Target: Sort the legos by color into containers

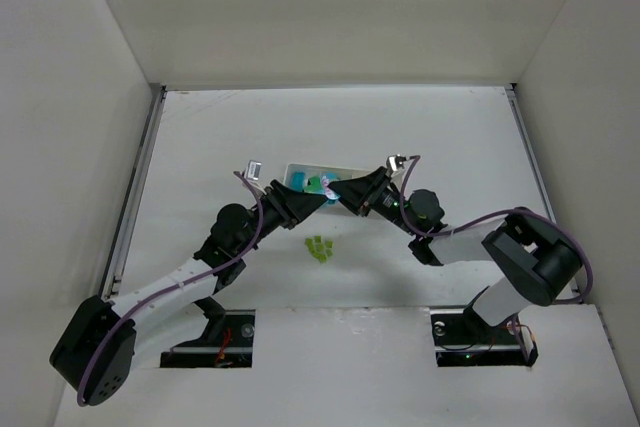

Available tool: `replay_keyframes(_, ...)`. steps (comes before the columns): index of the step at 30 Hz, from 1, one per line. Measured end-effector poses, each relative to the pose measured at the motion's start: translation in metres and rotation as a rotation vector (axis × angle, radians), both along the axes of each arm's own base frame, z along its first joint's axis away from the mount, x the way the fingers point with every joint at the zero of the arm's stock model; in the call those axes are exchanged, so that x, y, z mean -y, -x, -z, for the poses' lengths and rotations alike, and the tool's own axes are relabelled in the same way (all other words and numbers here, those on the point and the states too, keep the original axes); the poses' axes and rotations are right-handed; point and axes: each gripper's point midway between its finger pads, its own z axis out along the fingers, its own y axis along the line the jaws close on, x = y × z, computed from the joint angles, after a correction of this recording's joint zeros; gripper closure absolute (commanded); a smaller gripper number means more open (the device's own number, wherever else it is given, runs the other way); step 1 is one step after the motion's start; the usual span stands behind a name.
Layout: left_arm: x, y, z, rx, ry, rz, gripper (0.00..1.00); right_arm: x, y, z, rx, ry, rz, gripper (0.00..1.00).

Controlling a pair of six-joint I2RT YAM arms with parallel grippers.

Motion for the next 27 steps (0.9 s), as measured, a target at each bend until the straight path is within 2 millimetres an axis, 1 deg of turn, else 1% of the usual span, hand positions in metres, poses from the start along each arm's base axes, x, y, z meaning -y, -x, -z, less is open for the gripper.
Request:
replay_keyframes(4,-0.001,-0.001,0.0,0.007,-0.007,-0.002,0.61,0.0,0.0,-0.001,0.002,-0.003,0.0,0.65)
replay_keyframes(6,0.0,-0.001,0.0,0.011,-0.005,-0.002,0.61,0.001,0.0,-0.002,0.005,-0.006,0.001,0.65)
replay_keyframes(9,-0.001,-0.002,0.0,0.016,-0.009,-0.005,0.58,0.001,0.001,-0.002,0.007,-0.007,0.002,0.65)
replay_keyframes(10,-0.001,-0.002,0.0,0.02,-0.013,-0.006,0.58,0.001,0.001,-0.001,0.007,-0.007,0.003,0.65)
replay_keyframes(15,-0.003,-0.005,0.002,0.03,-0.031,-0.02,0.89,0.006,-0.001,0.003,0.0,-0.001,0.018,0.65)
replay_keyframes(16,-0.003,-0.006,0.003,0.032,-0.036,-0.021,0.91,0.006,-0.001,0.004,-0.002,0.0,0.018,0.65)
replay_keyframes(19,-0.002,-0.006,0.003,0.036,-0.039,-0.02,0.93,0.01,-0.004,0.005,-0.004,0.004,0.026,0.65)
replay_keyframes(22,0.001,-0.001,0.0,0.047,-0.032,-0.007,0.92,0.02,-0.009,0.005,0.001,0.009,0.05,0.65)
replay_keyframes(27,-0.003,0.005,-0.018,0.091,0.004,-0.006,0.91,0.031,-0.018,0.001,0.023,0.019,0.085,0.65)
